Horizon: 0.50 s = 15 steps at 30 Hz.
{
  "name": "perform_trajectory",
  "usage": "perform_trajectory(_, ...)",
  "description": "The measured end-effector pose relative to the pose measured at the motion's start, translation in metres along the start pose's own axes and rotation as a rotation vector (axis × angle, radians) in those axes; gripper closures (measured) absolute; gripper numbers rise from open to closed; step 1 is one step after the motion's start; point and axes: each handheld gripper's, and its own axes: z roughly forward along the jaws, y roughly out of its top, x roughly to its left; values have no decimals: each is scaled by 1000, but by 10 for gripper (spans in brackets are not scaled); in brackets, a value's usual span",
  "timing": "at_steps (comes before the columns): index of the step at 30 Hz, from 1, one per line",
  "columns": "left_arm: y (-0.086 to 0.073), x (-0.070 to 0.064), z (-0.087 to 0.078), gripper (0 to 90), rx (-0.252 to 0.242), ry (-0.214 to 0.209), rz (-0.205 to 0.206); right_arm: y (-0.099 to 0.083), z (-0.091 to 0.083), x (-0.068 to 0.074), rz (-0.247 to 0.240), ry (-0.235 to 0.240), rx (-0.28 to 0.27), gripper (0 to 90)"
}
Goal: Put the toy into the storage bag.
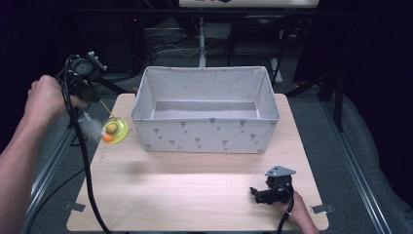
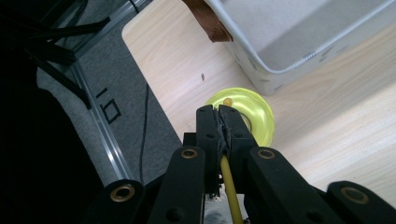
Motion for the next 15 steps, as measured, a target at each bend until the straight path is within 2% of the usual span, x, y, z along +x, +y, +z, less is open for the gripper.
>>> perform_trajectory(15, 22, 10, -20, 879, -14, 39, -3, 0, 0, 0, 0, -2, 1, 0)
